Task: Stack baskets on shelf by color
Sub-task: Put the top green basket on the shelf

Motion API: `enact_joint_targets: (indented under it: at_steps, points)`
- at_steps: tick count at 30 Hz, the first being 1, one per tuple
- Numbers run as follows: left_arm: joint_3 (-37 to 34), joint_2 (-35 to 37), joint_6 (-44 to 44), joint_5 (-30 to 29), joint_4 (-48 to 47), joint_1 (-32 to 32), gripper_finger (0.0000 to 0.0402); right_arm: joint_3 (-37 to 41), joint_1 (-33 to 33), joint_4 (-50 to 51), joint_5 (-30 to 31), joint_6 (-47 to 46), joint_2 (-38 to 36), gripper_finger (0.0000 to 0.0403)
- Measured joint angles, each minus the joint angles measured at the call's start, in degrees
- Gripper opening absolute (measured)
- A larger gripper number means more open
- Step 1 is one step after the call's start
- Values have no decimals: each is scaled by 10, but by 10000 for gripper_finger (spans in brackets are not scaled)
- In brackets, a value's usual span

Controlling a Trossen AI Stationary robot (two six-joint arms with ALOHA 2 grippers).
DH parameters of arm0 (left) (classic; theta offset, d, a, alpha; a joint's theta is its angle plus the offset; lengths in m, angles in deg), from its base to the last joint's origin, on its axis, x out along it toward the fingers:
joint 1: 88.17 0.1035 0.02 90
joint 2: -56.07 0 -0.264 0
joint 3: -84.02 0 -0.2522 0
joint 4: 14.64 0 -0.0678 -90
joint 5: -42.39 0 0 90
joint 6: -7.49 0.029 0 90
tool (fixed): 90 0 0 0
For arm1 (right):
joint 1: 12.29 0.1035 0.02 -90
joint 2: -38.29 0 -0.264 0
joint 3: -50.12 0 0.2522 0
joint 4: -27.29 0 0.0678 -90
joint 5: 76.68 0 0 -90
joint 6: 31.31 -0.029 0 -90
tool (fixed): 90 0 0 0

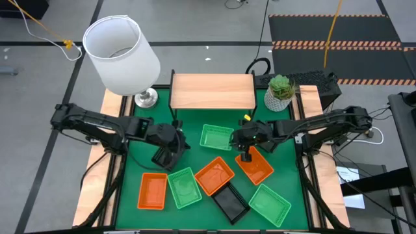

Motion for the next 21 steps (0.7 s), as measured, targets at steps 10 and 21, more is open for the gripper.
enact_joint_targets:
  at_steps: [10, 21]
  points:
    - [0, -45, 1, 1, 42, 12, 19, -3, 0, 15, 3, 98, 37, 157]
    - [0, -43, -38, 2, 57, -4, 19, -2, 0, 20, 33, 279, 38, 178]
